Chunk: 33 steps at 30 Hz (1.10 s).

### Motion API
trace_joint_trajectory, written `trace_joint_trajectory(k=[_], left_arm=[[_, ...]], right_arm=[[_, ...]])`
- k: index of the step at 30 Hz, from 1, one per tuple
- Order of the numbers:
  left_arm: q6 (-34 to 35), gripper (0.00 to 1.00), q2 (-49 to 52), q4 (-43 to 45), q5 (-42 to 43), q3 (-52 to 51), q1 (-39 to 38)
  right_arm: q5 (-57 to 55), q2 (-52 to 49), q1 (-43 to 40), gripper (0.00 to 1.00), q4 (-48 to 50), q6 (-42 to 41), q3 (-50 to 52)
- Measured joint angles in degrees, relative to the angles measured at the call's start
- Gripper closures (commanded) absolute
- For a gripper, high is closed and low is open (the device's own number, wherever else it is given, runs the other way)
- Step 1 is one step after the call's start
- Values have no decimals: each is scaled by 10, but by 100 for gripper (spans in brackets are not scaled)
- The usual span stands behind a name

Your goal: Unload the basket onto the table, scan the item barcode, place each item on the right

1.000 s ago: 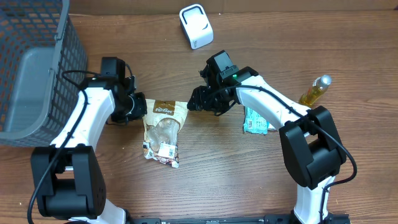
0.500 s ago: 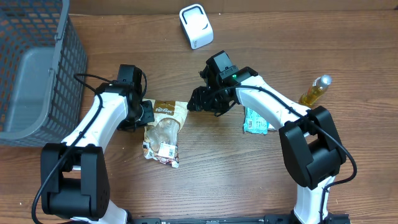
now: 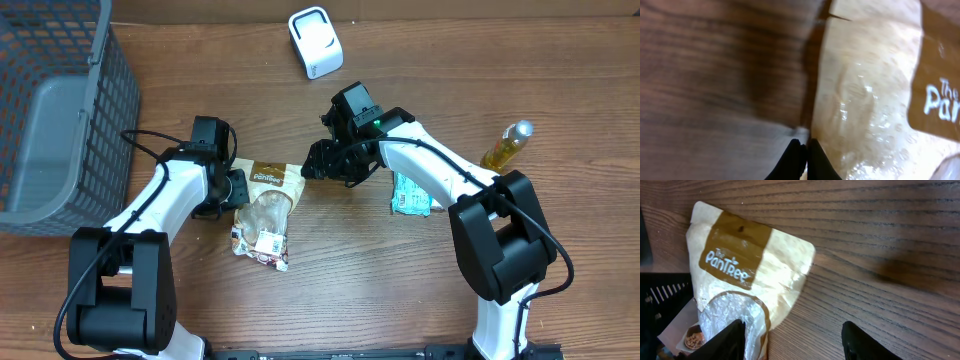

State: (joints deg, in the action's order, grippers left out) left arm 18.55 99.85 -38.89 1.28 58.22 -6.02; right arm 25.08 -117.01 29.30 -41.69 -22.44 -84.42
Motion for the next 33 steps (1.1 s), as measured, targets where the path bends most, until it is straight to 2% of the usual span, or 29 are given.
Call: trace_joint_trajectory(k=[12,16,25,33], left_arm=[[2,96,-3,81,38,-50,0],[-1,91,-4,86,49,-52,0],[-36,90,-4,106,164,-58,-7],[-40,89,-4,120,196,-58,-57]], right_arm=[[-31,0,0,40,-14,0,0],[-46,0,0,39,-15,1,0],[-75,0,0,39,-16,0,0],[-85,0,0,39,-17,0,0]])
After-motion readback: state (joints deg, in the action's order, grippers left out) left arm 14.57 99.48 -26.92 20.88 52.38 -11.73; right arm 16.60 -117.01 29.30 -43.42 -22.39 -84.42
